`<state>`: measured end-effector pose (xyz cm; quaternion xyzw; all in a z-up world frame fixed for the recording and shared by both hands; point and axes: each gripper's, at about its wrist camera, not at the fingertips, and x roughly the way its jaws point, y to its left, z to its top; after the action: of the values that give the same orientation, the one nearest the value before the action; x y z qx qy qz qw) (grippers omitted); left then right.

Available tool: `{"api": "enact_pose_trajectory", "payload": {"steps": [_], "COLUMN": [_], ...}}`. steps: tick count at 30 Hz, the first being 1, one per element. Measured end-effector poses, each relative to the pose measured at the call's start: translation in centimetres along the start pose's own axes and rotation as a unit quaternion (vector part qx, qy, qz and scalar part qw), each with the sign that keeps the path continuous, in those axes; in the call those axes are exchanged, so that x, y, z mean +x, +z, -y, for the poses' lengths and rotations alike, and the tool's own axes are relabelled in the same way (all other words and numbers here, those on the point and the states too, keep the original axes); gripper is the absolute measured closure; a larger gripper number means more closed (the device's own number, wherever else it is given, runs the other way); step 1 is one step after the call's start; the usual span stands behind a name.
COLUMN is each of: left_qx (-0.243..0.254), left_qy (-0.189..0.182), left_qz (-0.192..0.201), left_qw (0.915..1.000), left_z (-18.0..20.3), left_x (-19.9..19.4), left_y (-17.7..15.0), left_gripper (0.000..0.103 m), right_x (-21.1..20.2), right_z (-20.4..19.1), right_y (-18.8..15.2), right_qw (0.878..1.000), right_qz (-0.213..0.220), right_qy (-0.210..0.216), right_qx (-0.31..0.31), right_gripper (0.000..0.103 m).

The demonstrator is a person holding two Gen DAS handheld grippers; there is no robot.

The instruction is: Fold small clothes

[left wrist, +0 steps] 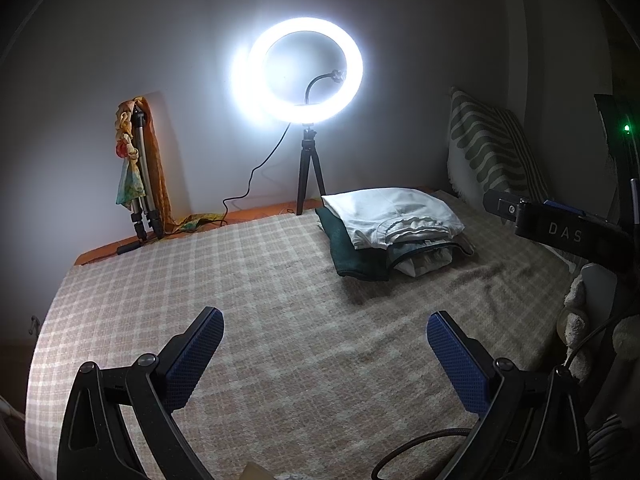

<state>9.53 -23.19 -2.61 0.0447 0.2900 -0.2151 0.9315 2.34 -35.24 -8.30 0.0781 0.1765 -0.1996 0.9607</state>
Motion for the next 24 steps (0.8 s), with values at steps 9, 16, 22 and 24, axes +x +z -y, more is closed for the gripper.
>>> {"api": "enact_pose_trajectory", "payload": {"steps": [9, 16, 22, 24], "left_qx": [-0.005, -0.007, -0.008, -0.009], "left_qy": [0.001, 0.003, 0.005, 0.003], "left_qz": [-0.003, -0.004, -0.004, -0.007], "left_qw": [1.0, 1.0, 0.9999, 0.9999], "left_z": [-0.02, -0.04, 0.09, 0.15], "left_x": [0.29, 0.45, 0.62, 0.81], "left_y": [-0.14, -0.24, -0.27, -0.25], "left_gripper": [0.0, 0.0, 0.0, 0.0], "right_x": [0.05, 0.06, 0.08, 0.09], "right_z": [0.07, 0.13, 0.18, 0.15], "right_y": [-0.17, -0.23, -0.26, -0.31], "right_qw": [1.0, 1.0, 1.0, 1.0], "right_qz": [-0.002, -0.003, -0.003, -0.003], "right_qy": [0.001, 0.002, 0.003, 0.004], "right_qx": [0.001, 0.001, 0.002, 0.002], "right_gripper": [0.002, 0.002, 0.002, 0.002]}}
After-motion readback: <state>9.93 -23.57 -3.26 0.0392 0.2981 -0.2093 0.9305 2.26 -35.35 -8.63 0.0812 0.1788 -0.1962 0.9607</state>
